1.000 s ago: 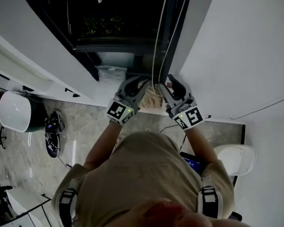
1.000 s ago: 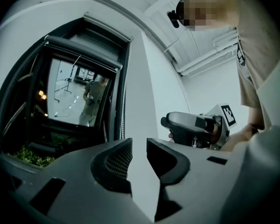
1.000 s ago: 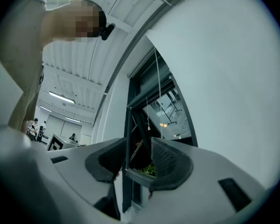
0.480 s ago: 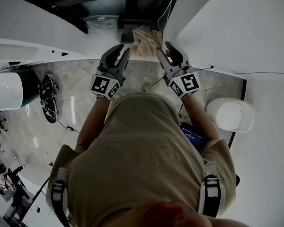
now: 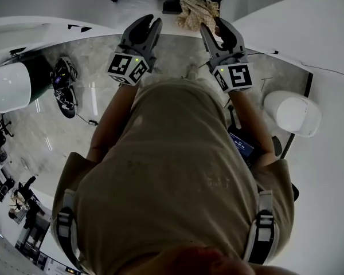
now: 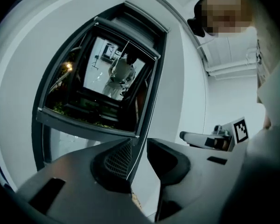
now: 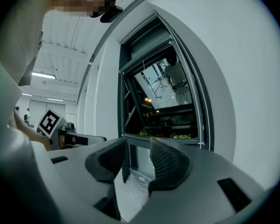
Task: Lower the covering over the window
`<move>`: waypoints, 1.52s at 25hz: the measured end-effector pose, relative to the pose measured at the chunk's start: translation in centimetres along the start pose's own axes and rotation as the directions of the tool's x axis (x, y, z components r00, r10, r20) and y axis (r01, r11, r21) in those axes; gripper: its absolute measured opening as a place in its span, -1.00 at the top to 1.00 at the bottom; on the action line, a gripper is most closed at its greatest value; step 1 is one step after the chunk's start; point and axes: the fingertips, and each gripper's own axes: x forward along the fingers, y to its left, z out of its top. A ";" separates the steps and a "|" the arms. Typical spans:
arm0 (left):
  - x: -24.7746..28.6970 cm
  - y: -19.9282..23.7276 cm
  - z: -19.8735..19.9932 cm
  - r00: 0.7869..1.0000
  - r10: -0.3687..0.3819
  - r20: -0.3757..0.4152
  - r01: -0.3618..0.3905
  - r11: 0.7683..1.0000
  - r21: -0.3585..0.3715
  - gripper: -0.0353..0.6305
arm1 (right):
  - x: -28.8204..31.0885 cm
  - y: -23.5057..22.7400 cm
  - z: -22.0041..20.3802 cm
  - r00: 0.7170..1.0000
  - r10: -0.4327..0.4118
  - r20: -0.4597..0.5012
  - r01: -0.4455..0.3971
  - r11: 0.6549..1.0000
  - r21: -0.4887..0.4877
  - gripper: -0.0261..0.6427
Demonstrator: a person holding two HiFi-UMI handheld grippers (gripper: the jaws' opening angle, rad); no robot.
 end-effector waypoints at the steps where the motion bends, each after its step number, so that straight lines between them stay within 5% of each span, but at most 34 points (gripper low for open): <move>1: -0.5 0.6 0.2 1.000 -0.001 0.009 0.001 1.000 -0.019 0.63 | 0.4 1.0 -0.1 1.000 -0.003 -0.001 0.003 1.000 -0.009 0.44; 18: -6.7 4.0 0.0 0.978 -0.205 -0.027 0.204 0.978 -0.033 0.63 | 3.3 10.9 -0.5 0.991 -0.132 -0.032 0.128 0.987 -0.099 0.47; 23: -12.0 7.0 0.5 0.970 -0.242 -0.033 0.241 0.970 -0.020 0.63 | 4.9 17.2 -1.2 0.987 -0.156 -0.044 0.150 0.981 -0.121 0.48; 34: -14.2 8.0 -1.1 0.968 -0.239 -0.072 0.240 0.971 0.005 0.63 | 3.9 18.9 -2.6 0.976 -0.218 0.004 0.217 0.970 -0.105 0.48; 38: -14.6 8.6 -1.0 0.972 -0.221 -0.075 0.223 0.975 0.008 0.63 | 3.5 19.0 -4.2 0.975 -0.216 -0.059 0.210 0.973 -0.098 0.48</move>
